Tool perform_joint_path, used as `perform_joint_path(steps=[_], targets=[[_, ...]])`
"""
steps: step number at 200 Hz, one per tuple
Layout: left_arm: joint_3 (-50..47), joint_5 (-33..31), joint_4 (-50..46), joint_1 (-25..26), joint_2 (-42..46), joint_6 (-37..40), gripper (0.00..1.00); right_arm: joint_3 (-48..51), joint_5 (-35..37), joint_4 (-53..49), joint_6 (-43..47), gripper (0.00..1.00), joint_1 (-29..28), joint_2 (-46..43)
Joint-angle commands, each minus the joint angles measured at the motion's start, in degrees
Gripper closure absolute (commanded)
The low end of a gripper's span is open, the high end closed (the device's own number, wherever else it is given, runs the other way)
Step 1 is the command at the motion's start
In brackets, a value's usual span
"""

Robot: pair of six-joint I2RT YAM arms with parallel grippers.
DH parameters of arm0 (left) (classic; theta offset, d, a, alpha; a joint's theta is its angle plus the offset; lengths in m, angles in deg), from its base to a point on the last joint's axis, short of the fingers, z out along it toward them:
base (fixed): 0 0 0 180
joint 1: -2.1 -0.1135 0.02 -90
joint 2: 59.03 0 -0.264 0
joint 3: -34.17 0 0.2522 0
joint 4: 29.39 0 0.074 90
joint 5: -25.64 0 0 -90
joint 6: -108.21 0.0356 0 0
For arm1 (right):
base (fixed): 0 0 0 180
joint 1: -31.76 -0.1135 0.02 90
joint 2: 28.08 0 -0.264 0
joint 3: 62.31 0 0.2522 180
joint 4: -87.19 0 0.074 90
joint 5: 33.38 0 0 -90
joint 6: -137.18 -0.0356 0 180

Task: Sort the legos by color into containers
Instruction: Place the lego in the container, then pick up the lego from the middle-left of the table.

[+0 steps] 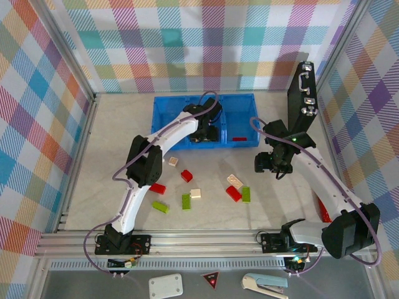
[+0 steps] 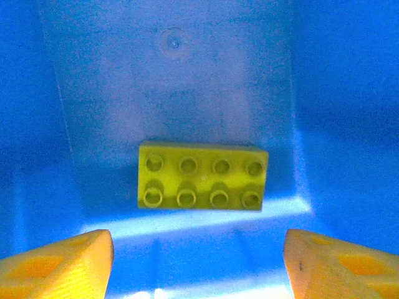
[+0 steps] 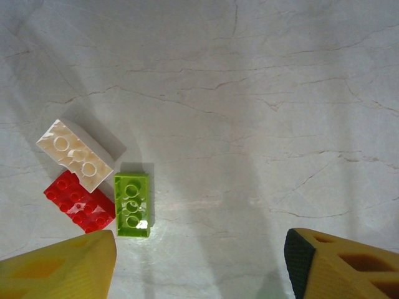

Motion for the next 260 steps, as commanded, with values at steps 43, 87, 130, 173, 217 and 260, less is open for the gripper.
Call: perform_joint_path(steps=[43,87,130,173,217,260], targets=[[-13.67,-0.78,2.4,-0.43,14.02,0.06,0.28,-1.13,-4.7,0.9,-2.21,0.28,-1.32,1.89],[-24.44,-1.8,4.17,-1.85,22.52,-1.02,0.28,-1.73,-5.47,1.81,-1.96,0.29,-2.61,5.2],[-33.94,-3.85,4.92,-5.62,30.06,-2.07,0.28,-3.6,-5.39,2.0,-1.43,0.3,-4.03,8.2],[-42.98,-5.64,6.88,-10.07,36.9,-6.49,0.27,-5.4,-5.52,2.35,-0.12,0.3,-4.97,11.1],[-50.93,-8.31,9.69,-12.26,40.58,-11.58,0.25,-7.64,-5.25,1.63,1.36,0.3,-5.79,13.01],[-56.96,-8.02,14.9,-13.64,41.01,-15.5,0.2,-8.77,-4.87,0.9,2.0,0.3,-6.07,13.73]])
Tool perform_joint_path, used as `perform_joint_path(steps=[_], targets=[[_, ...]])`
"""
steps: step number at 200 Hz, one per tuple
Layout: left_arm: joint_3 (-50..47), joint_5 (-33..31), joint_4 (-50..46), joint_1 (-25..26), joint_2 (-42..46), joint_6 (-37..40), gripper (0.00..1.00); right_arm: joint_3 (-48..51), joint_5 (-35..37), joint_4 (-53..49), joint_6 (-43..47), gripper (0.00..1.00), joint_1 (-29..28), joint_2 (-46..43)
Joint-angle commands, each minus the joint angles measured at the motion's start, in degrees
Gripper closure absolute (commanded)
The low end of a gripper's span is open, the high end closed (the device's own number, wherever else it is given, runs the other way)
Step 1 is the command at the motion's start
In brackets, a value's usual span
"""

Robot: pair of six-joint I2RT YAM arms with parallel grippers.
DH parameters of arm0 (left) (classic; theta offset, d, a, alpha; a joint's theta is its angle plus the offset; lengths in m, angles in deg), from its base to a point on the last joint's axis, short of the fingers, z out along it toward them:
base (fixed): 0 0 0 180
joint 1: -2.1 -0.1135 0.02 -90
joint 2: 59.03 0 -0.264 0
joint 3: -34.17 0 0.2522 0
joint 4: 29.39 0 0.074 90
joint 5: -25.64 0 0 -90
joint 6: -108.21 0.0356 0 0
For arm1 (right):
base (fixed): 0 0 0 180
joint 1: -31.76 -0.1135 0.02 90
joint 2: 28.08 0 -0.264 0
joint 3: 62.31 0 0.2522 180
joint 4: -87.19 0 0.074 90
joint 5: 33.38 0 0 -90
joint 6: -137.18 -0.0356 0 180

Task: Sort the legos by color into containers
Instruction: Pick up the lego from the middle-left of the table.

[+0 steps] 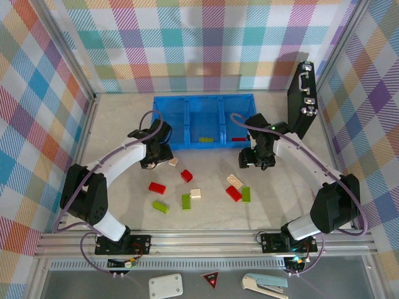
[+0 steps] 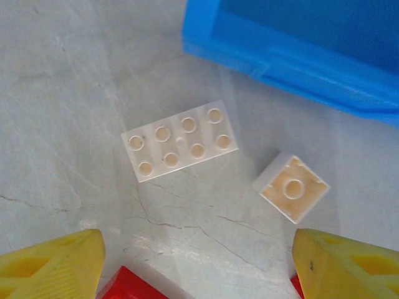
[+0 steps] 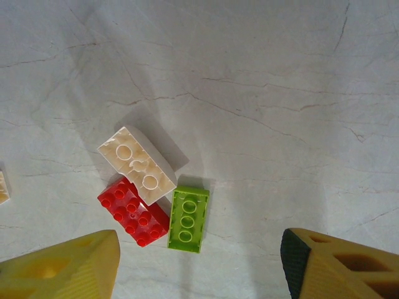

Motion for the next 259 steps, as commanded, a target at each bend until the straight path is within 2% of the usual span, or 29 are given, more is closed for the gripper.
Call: perform_joint_path(steps=[1,60,149,259], targets=[[-2.6,-1.31,3.66,-1.18,1.33,-3.63,0.2,-1.95,-0.32,-1.33,1.17,0.3,-0.48,0.63],[-6.48,1.48,11.61,-2.49,-1.16,-3.98,0.14,-1.84,0.22,-2.01,1.39,0.3,-0.61,0.28],[-5.75,-1.27,13.03,-3.49,-6.38,-3.52,0.14,-1.25,1.34,-2.58,1.3,0.29,-0.66,-0.16],[-4.2,-1.38,14.58,-4.34,-10.3,-1.91,0.18,-1.6,1.38,-2.5,1.37,0.29,-0.7,0.88]])
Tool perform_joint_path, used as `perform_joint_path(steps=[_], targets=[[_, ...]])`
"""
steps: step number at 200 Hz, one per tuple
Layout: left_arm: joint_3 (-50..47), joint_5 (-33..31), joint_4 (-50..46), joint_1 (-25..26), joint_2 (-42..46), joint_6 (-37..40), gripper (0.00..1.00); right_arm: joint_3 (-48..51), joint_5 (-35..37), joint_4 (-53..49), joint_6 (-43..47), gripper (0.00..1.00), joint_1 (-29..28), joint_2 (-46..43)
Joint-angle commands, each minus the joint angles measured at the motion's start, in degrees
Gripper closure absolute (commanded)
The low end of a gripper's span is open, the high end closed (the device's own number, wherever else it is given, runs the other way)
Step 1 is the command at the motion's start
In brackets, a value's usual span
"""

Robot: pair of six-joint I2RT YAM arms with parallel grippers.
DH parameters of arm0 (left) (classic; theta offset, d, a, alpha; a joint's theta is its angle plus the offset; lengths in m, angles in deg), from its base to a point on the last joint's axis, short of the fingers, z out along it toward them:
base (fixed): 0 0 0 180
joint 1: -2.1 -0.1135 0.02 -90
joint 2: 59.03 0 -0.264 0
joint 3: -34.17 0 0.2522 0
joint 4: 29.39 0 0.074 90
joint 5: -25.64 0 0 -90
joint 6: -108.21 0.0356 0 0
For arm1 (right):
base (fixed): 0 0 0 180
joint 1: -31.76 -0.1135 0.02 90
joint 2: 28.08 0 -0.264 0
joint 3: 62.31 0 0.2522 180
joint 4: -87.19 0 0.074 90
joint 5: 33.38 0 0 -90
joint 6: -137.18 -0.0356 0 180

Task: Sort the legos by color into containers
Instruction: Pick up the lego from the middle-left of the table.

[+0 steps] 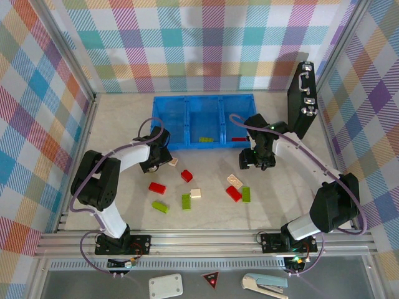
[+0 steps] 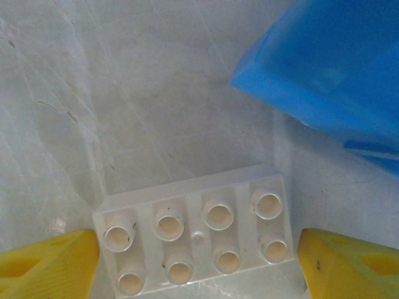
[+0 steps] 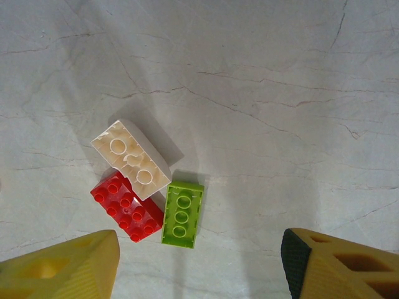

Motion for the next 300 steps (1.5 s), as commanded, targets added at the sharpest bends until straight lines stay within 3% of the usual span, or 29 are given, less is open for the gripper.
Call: perform_joint_path(steps=[1,105,230,266,300], targets=[[1.65,-1.4,-0.9,-0.72,-1.06,0.99,0.19,-1.38,0.68,-1.27,0.79,0.29,-0.35,0.67],[0.7,-1.45,-1.1,-1.02,0.88,1.63,0.33,-0.96,0.93,-1.1,0.56,0.29,-0.46,0.23],[0.24,-0.1,-5.7,-1.07,9.28,4.82,0.36,-0.16,1.13,-1.45,-0.22,0.29,-1.0,-1.08],[1.91,1.68,-8.44,-1.07,12.26,9.33,0.37,-0.06,1.12,-1.39,-0.45,0.29,-1.34,-0.99],[5.16,5.46,-10.83,-0.99,12.41,18.13,0.37,0.19,1.12,-1.25,-0.63,0.29,-1.69,-1.18]])
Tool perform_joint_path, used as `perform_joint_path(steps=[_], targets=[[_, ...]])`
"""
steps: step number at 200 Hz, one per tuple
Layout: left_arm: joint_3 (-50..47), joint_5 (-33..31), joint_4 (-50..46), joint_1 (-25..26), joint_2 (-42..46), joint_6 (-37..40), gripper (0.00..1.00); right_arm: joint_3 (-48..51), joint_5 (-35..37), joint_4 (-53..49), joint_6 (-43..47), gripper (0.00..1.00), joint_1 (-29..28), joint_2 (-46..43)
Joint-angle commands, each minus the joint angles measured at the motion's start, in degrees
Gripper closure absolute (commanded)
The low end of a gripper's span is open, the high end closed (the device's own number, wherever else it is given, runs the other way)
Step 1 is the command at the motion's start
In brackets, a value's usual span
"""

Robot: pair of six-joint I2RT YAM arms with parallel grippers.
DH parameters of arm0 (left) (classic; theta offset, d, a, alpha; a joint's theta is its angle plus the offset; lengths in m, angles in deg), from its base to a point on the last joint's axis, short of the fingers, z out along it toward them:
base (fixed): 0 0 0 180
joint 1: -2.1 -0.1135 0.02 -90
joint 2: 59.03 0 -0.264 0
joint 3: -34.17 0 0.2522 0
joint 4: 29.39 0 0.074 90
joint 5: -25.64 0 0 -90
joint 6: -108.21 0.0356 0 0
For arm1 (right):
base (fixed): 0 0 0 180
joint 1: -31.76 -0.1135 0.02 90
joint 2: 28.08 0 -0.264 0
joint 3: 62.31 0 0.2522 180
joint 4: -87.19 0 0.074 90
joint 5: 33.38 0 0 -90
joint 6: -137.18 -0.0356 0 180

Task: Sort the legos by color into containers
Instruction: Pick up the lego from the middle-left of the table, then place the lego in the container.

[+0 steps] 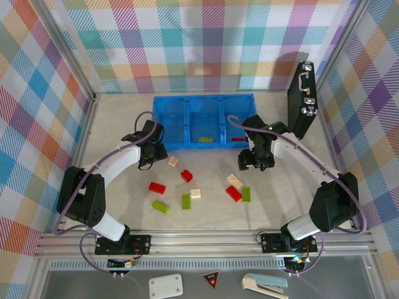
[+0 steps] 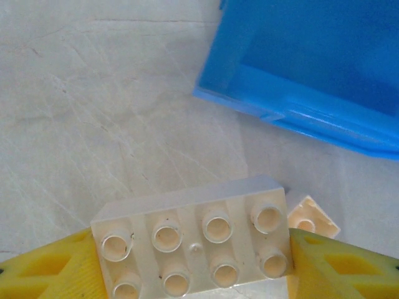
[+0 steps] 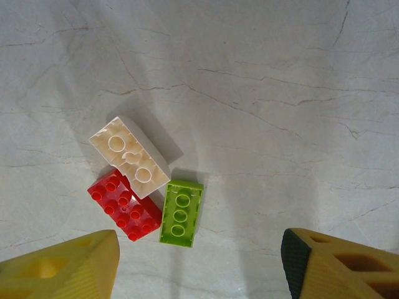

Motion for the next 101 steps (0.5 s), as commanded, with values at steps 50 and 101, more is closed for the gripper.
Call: perform_joint_path(steps=[50,101], targets=[[10.13,3.32,-9.14,-0.61,-0.89,16.51,0.37,0.26,0.92,-1.15,-0.76,0.29,-0.77,-1.87],[18.81,4.6,-11.98,-0.61,-6.44,20.58,0.37,0.79,1.51,-1.25,-1.22,0.29,-0.82,-2.77]])
